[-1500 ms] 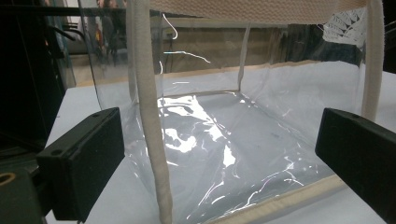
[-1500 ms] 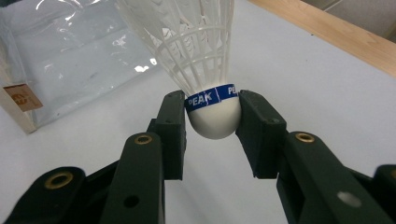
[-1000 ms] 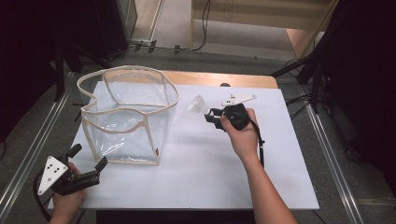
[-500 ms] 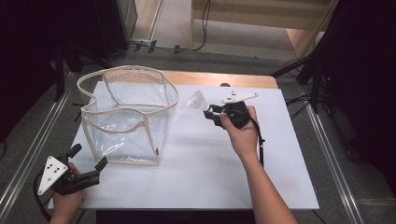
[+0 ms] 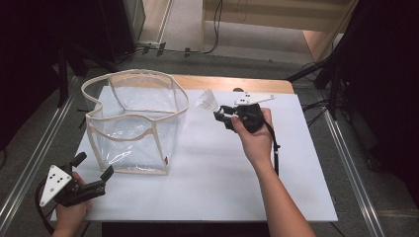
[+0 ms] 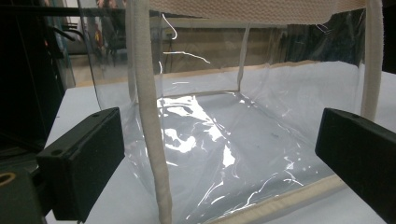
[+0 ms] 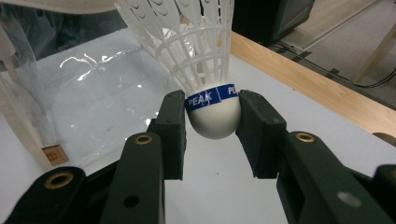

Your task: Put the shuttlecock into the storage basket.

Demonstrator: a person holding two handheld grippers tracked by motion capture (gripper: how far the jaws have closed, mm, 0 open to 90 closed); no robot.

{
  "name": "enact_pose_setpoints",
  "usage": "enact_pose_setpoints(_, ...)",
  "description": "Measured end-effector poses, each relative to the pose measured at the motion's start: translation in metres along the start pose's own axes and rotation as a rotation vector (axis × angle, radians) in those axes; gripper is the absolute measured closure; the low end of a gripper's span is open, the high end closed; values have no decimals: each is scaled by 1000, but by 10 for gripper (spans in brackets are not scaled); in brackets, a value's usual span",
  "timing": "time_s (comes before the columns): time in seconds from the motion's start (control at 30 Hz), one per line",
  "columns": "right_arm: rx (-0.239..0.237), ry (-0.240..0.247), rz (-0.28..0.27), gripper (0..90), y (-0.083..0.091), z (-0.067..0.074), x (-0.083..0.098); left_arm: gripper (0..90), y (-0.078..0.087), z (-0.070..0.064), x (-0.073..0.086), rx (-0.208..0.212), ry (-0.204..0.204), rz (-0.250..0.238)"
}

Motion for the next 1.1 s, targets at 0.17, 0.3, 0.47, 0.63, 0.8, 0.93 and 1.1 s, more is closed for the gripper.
enact_pose_setpoints(0.17,1,-7,-19,613,2,2,-5,21,0,0,0,1,-1,0)
enact_pose_setpoints(0.3,1,-7,-30,612,3,3,-8,21,0,0,0,2,-1,0)
enact_pose_setpoints(0.47,4,-8,-44,612,4,4,-13,21,0,0,0,2,-2,0)
enact_pose_setpoints(0.63,3,-17,-60,612,5,5,-17,21,0,0,0,3,-4,1)
enact_pose_setpoints(0.8,0,-13,-71,612,6,7,-21,21,0,-1,0,3,-1,-1)
enact_pose_setpoints(0.93,-2,-5,-74,613,6,9,-24,21,0,-1,0,3,-1,-1)
enact_pose_setpoints(1.1,-8,-5,-84,613,6,11,-27,21,0,-1,0,3,-1,-1)
Point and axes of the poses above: each handheld gripper's, and its own axes: y roughly backward along the jaws, x roughly out of its underside, z roughly to its left, the point moved 4 cm from there along -y, roughly forward along the jaws, and after that the axes turned 1 degree about -z, right-handed, at the moved point
